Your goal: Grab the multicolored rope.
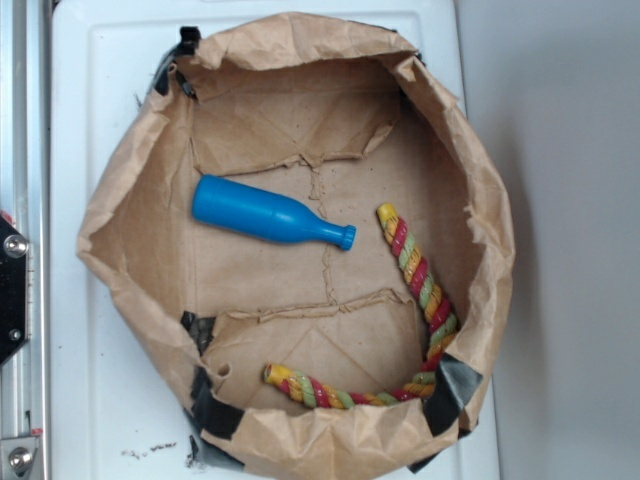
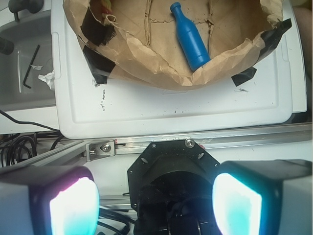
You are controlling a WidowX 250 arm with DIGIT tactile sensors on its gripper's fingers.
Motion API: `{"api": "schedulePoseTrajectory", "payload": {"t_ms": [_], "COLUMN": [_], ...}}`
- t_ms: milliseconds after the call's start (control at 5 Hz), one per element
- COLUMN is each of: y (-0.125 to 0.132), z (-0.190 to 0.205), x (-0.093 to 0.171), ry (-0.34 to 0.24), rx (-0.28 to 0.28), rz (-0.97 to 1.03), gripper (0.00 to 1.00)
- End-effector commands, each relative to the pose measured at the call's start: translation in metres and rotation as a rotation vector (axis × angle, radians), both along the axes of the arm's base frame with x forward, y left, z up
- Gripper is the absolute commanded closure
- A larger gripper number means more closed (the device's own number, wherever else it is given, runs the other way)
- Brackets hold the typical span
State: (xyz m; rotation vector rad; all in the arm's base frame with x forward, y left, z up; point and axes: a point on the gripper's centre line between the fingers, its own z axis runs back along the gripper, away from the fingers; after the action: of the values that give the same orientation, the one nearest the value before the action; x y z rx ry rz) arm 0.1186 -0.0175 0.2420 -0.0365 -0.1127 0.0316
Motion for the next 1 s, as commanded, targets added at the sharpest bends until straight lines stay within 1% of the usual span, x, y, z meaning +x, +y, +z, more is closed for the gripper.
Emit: {"api": "schedulePoseTrajectory", "payload": {"t_ms": [0,200,400,600,800], "y": [0.0,-0.001,0.008,0.03,0.055], "z": [0.0,-0.002,-0.008,-0.026,-0.048], "x": [0.0,0.033,0.071,0.1,0.129], "ry": [0.0,-0.036,-0.058,-0.071,-0.067], "rx": [0.0,-0.005,0.05,0.044,0.08], "rz": [0.0,0.042,0.094,0.072,0.121], "gripper": [0.0,0.0,0.0,0.0,0.0]}}
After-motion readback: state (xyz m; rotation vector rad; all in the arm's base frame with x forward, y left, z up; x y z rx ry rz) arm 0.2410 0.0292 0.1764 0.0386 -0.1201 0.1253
